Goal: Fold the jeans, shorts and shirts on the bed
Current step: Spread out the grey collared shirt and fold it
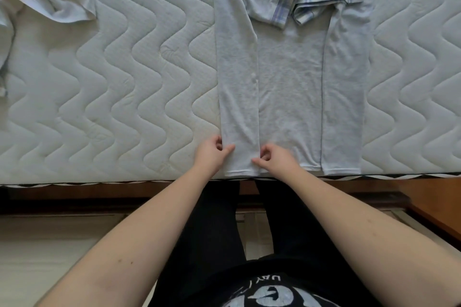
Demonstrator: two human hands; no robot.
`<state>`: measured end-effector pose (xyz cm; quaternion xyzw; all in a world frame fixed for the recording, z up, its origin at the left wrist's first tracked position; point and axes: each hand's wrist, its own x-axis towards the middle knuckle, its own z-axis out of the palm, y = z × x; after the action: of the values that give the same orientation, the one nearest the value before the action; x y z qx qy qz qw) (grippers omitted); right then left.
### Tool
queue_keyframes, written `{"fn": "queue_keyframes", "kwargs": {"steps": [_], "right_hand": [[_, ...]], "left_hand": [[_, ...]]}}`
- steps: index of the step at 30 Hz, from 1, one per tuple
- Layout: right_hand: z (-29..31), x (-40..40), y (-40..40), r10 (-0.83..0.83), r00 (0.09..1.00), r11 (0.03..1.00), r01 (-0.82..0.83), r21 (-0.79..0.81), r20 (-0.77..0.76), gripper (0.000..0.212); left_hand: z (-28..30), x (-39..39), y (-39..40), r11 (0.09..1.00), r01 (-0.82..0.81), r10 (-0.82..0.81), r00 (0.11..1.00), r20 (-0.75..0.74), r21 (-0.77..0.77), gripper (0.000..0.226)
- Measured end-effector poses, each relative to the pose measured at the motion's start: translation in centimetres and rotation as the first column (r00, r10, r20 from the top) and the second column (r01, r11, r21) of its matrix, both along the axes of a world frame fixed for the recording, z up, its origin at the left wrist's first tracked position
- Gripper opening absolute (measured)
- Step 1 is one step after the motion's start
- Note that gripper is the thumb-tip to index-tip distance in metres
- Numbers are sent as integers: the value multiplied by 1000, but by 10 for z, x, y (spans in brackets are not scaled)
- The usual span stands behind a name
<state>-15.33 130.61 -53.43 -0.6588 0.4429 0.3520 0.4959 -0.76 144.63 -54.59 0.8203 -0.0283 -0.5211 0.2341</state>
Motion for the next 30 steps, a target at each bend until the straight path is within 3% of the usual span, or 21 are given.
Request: {"fn": "queue_keyframes", "kwargs": {"steps": [5, 9, 13, 17, 21, 26, 30], "right_hand": [[1, -1, 1, 71, 997, 995, -73, -68, -33, 22], [3, -5, 3, 134, 989, 990, -136, -26, -59, 18], [4, -1, 0, 245, 965, 968, -250, -35, -93, 12], [10, -2, 1, 235, 963, 969, -242, -39, -133, 12], [18, 0, 7, 234, 963, 970, -241, -34, -134, 30], [25, 6, 14, 201, 961, 978, -207, -10, -188, 19], [27, 7, 16, 255, 941, 963, -267, -28, -223, 21]], "left_hand": [[-2, -9, 12, 994, 57, -62, 997, 52, 88, 24], [-3, -14, 22, 995, 53, -57, 997, 48, 79, 23], [-5, -16, 30, 981, 160, -165, 985, 41, 108, 22], [-1, -21, 34, 978, 166, -172, 984, 39, 131, 20], [6, -27, 36, 980, 169, -169, 986, -15, 109, 26], [9, -33, 40, 982, 135, -125, 989, -80, 136, 19], [14, -36, 35, 954, 179, -171, 984, -55, 239, 26]]}}
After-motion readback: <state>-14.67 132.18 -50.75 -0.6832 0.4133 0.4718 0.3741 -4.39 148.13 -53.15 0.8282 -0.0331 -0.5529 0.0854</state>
